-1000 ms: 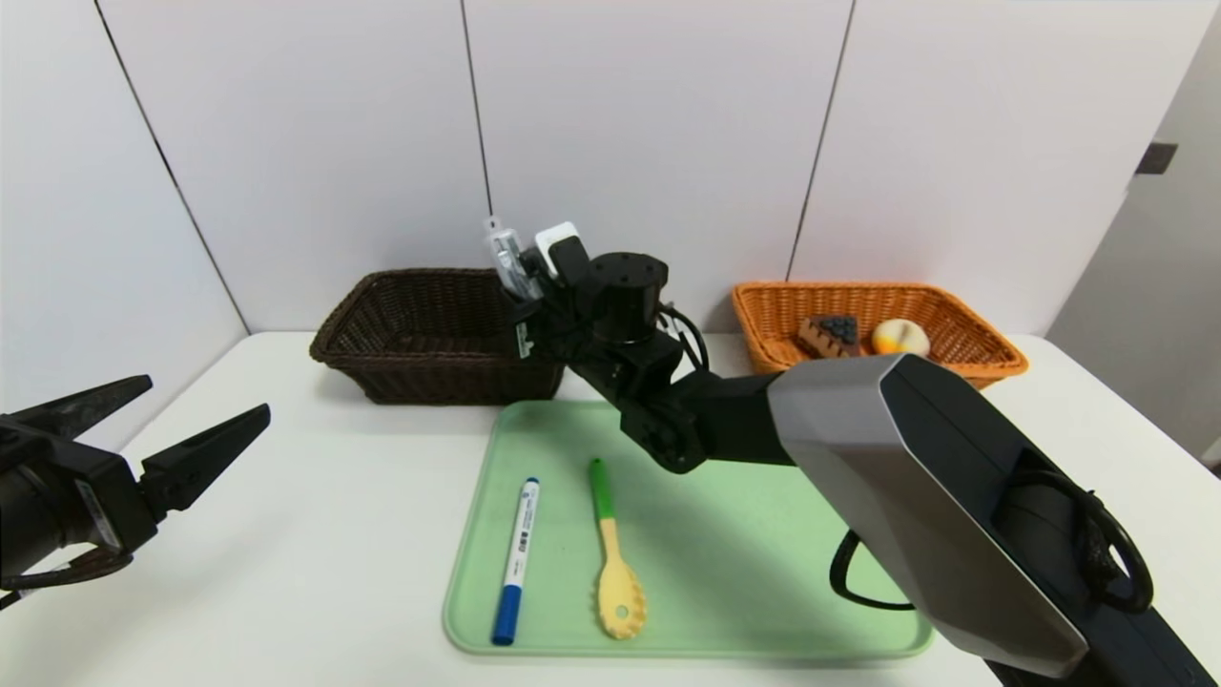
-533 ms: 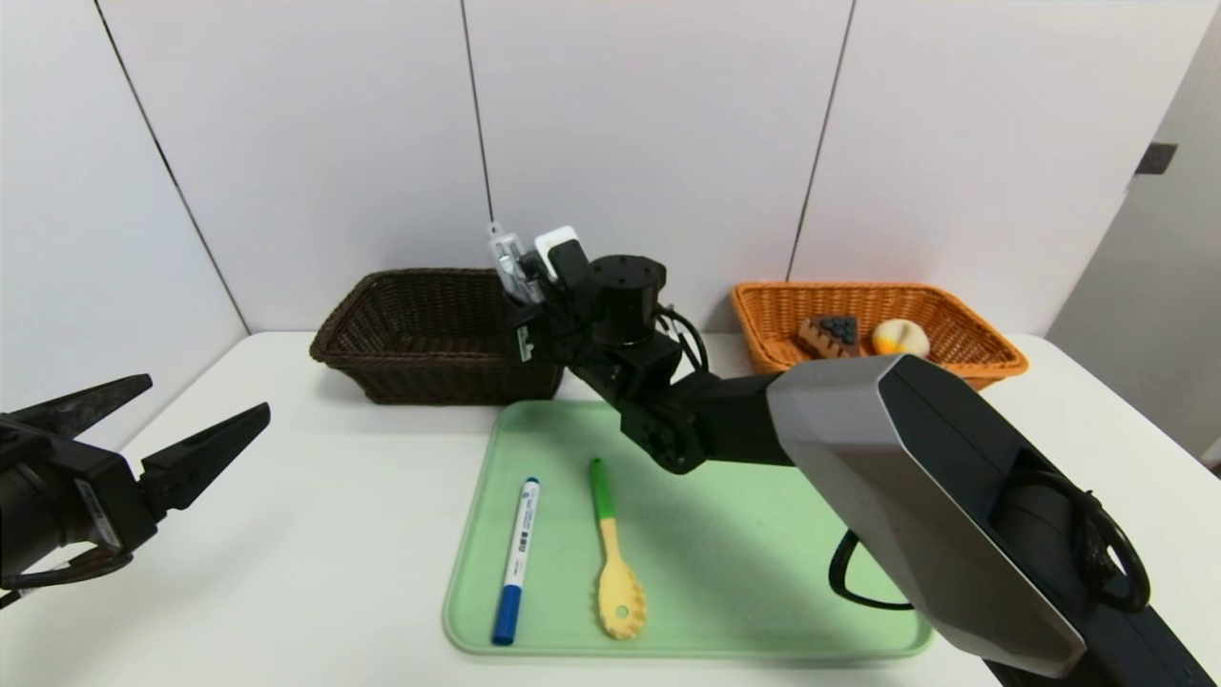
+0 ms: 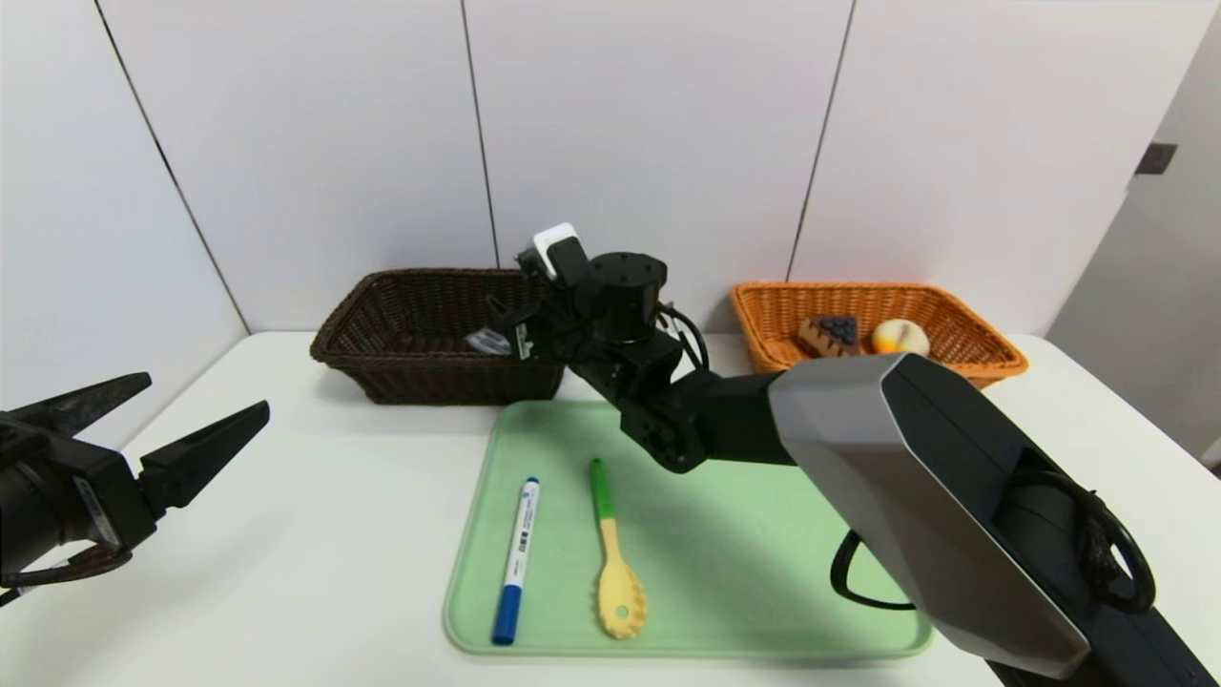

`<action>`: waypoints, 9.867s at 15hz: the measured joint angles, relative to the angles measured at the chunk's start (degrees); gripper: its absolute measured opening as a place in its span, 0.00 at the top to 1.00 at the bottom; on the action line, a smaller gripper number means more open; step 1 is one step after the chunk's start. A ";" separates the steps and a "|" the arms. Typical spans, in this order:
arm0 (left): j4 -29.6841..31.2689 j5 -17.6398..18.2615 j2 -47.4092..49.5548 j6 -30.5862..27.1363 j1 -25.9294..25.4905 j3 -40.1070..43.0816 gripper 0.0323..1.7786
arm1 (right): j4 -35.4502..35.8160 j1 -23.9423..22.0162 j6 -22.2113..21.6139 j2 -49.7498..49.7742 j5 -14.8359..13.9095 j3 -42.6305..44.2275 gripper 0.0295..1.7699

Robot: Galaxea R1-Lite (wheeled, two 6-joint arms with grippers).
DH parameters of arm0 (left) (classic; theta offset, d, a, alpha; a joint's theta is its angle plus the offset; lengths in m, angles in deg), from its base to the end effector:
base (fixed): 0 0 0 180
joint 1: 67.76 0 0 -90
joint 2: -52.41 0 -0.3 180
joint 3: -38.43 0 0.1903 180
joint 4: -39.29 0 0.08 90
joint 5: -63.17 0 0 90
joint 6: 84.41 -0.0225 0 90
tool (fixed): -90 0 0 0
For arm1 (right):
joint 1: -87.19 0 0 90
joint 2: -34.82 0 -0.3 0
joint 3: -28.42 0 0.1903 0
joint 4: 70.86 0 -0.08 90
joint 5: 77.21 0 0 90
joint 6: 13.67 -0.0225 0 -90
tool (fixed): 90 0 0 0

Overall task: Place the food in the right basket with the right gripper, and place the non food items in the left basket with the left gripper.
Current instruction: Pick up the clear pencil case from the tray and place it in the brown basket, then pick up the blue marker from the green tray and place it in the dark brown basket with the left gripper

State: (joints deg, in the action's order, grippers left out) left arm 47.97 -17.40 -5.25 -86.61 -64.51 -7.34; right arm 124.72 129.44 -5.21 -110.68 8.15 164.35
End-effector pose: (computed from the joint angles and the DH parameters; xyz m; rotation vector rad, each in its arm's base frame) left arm 0.1274 -0.0109 0.2085 0.0352 0.0518 -0.2223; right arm 0.3985 0.3595 0.1490 -0.0997 -0.1461 0.6470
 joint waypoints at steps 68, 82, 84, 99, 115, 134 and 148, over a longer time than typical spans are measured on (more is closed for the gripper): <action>-68.90 -26.51 -48.70 27.79 44.89 -58.25 0.05 | -12.35 -34.54 0.82 70.16 -0.51 -81.15 0.04; -68.90 -27.47 -51.79 30.57 44.22 -58.88 0.05 | -9.90 -34.54 1.40 71.30 -0.57 -85.31 0.04; -68.67 -27.50 -51.82 30.61 43.51 -58.69 0.05 | -9.85 -34.57 1.40 71.47 -0.60 -85.55 0.04; -63.31 -27.03 -54.99 31.90 42.67 -55.30 0.05 | -9.87 -34.57 1.32 71.67 -0.62 -86.27 0.04; -60.71 -27.55 -56.56 31.46 42.20 -54.86 0.55 | -9.87 -34.55 1.01 71.36 -0.54 -86.91 0.04; -42.63 -34.96 -46.89 11.26 34.22 -63.43 0.90 | -9.87 -34.62 0.77 71.28 -0.54 -89.06 0.04; -3.08 -23.37 -59.12 -8.35 11.31 -67.80 0.90 | -5.49 -34.65 0.68 71.31 -0.55 -86.49 0.04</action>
State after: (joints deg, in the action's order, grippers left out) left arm 44.89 -40.77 -64.37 -94.96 -53.20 -75.15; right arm 119.24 94.80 -4.53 -39.37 7.61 77.86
